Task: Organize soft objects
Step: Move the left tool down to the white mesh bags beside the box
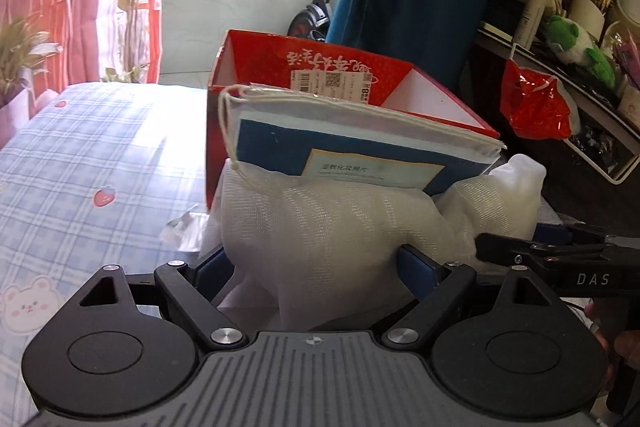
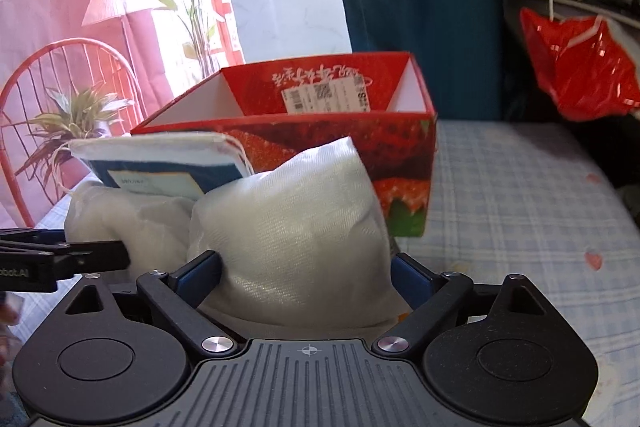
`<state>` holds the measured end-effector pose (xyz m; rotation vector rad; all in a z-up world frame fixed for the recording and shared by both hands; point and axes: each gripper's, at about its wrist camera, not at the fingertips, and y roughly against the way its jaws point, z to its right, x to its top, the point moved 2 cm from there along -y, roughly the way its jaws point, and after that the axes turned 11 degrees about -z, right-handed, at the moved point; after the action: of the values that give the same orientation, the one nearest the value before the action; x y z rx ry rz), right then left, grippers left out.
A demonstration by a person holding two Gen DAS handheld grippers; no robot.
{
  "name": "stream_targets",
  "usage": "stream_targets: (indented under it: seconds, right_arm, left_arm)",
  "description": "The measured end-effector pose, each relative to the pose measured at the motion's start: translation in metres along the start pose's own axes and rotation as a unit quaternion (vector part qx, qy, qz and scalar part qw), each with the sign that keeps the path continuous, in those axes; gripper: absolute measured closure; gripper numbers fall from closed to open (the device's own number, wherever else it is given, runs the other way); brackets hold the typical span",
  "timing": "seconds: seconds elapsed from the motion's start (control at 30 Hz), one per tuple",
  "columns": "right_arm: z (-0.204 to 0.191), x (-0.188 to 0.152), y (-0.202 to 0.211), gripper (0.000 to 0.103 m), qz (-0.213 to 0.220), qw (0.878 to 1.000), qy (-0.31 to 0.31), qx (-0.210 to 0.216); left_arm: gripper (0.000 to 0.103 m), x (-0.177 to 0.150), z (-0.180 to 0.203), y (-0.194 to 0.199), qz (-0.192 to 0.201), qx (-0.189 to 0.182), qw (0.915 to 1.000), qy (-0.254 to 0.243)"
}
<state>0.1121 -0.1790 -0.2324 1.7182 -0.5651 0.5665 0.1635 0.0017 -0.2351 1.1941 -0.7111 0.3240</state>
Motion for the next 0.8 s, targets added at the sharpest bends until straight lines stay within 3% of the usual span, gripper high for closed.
stream_targets:
  seconds: [0.1,0.3,0.47,0.8]
  right_arm:
    - [0.003,-0.001,-0.004,0.029,0.005,1.0,-0.001,0.01]
    - [0.002,-0.003,-0.003,0.043,0.011,1.0,0.007,0.021]
    - [0.001,-0.003,-0.002,0.048,0.014,1.0,0.012,0.019]
    - [0.001,-0.006,0.001,0.051,0.021,1.0,0.016,0.017]
  left_arm:
    - [0.014,0.003,0.0,-0.007,0.005,-0.015,0.9999,-0.002]
    - [0.042,0.006,0.003,-0.009,0.013,-0.042,0.999,0.006]
    - [0.038,0.006,0.011,-0.013,0.018,-0.022,0.9996,-0.008]
    - [0.037,-0.003,0.008,-0.006,0.023,-0.023,0.9994,-0.009]
